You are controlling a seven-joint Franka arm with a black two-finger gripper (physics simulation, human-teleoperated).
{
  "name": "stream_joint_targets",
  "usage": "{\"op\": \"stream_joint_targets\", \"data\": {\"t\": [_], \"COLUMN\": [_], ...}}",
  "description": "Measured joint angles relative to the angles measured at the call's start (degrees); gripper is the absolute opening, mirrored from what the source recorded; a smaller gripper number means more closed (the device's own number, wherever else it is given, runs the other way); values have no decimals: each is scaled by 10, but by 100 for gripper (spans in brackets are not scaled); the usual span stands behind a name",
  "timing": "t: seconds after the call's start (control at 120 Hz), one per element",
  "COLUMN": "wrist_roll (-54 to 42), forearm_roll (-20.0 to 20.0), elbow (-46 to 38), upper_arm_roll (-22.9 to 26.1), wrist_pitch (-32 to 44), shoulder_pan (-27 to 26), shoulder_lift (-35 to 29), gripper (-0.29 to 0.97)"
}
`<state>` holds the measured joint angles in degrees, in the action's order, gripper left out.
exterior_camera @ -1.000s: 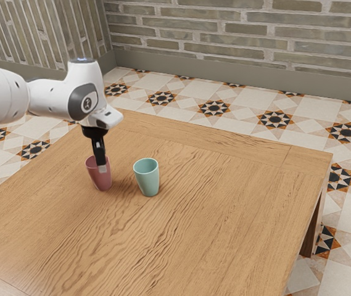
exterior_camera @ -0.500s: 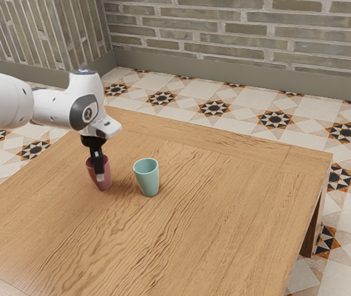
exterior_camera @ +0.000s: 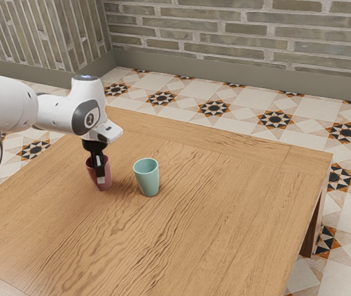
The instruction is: Place the left cup onto the right cup
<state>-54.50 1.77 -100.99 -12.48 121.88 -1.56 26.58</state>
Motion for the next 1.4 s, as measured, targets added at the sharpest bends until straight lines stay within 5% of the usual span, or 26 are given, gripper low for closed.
{"op": "stream_joint_targets", "data": {"t": [0.658, 1.4], "wrist_roll": [2, 9], "forearm_roll": [-2, -23], "elbow": [3, 3], "upper_arm_roll": [0, -1], "wrist_pitch": [3, 6], "shoulder_pan": [2, -7], "shoulder_lift": [-6, -22], "gripper": [-7, -10]}}
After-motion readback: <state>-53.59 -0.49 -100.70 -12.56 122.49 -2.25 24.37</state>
